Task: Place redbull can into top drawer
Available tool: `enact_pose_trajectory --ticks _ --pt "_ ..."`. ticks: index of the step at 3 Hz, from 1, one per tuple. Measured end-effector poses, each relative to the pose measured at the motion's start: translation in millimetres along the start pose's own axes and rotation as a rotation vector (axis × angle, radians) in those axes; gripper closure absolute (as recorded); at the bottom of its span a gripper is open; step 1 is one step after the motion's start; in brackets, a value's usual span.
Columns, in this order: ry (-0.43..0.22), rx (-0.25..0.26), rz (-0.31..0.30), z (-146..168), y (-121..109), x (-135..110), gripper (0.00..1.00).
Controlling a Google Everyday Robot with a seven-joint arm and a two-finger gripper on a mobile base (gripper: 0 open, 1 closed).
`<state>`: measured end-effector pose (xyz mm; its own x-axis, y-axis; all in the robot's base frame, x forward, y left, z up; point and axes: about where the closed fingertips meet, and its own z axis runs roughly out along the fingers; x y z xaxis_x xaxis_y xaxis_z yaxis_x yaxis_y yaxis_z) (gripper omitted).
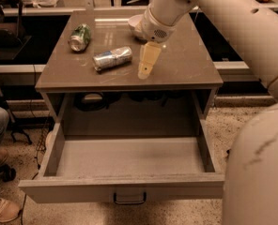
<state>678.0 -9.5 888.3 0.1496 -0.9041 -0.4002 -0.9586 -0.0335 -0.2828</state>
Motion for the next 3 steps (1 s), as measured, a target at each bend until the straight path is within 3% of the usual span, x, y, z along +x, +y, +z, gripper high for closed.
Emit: enact_pose_trajectory --ticks 3 --pt "-0.09 -0.097 -0.068 61.0 -28.4 -23.8 0.0"
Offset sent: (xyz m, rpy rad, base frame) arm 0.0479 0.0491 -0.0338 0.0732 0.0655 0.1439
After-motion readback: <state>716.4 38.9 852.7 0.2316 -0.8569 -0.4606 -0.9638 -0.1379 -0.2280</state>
